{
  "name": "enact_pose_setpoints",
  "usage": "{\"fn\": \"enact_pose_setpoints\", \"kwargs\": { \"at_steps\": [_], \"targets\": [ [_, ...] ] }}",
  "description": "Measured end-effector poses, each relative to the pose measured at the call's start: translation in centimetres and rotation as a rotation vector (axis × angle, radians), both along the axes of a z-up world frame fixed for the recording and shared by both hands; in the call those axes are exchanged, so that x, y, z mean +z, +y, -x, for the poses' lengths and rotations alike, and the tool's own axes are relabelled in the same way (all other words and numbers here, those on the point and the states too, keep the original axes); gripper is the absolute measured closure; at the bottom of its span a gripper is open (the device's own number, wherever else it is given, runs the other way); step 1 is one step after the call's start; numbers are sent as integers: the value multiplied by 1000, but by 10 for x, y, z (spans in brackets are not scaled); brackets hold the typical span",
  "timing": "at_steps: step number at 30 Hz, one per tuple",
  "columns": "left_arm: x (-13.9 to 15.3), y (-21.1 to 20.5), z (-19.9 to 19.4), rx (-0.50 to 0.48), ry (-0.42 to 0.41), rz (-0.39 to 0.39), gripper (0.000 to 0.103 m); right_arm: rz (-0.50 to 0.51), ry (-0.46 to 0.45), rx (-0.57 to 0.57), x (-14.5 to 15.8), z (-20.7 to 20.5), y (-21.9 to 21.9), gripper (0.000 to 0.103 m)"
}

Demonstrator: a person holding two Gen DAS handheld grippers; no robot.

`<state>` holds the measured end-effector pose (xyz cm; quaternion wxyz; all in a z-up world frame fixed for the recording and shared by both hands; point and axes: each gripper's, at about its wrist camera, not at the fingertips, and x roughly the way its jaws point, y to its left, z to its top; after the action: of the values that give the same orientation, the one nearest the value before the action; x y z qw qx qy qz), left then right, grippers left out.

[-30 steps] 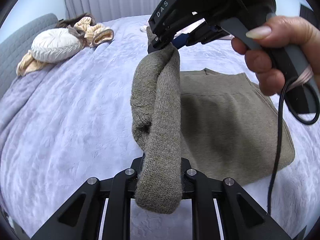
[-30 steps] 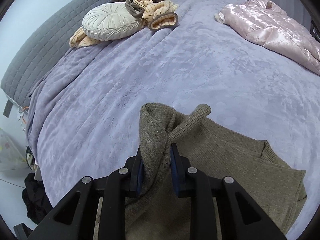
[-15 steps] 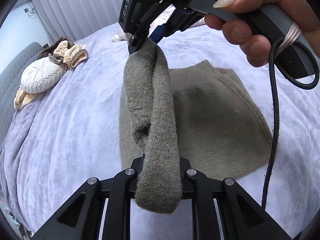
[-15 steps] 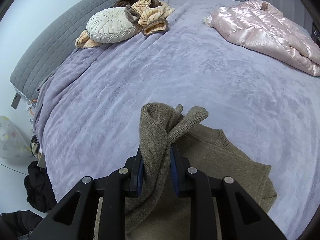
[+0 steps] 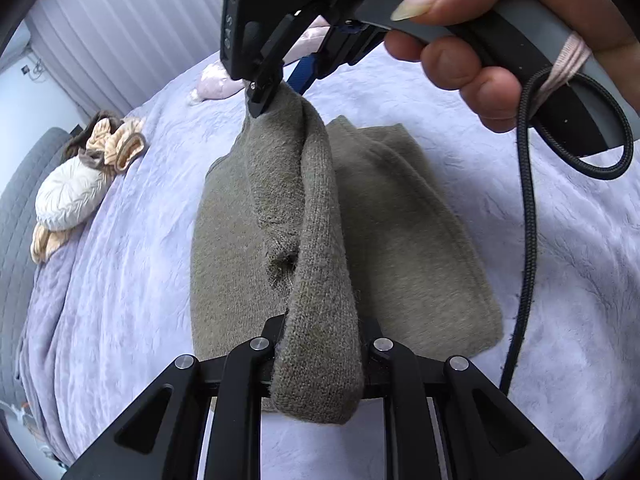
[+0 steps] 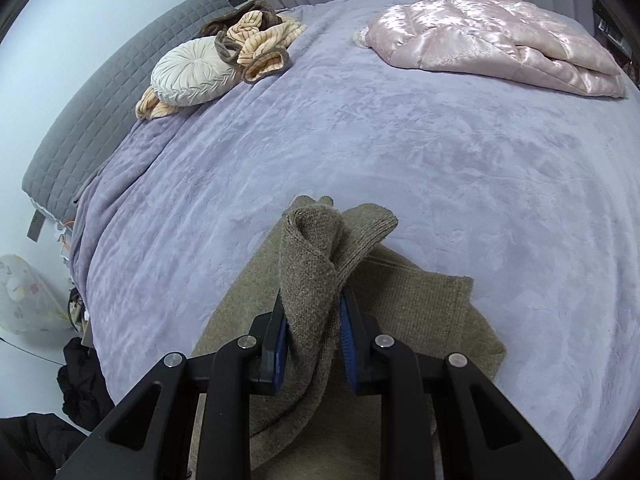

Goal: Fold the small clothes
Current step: 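Carry the held sweater edge over the sweater body with both tools and lower it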

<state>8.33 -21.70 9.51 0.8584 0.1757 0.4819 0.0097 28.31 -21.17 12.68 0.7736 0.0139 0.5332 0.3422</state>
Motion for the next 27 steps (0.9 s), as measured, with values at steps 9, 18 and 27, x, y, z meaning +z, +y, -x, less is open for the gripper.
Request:
{"fn": "enact_pose_setpoints", "kwargs": {
  "at_steps": [9,18,27],
  "targets": [
    [-14,-29,6,-36,37,-42,84,-45,16,-40,-19,0,-38,78],
    [-30,-46,-1,-57,50,-117,84,-88,54,-84,-45,-2,-63,78],
    [-44,-62,-1,-82,46,-199,84,-129,102,-131,-71,-8,-88,78]
  ]
}}
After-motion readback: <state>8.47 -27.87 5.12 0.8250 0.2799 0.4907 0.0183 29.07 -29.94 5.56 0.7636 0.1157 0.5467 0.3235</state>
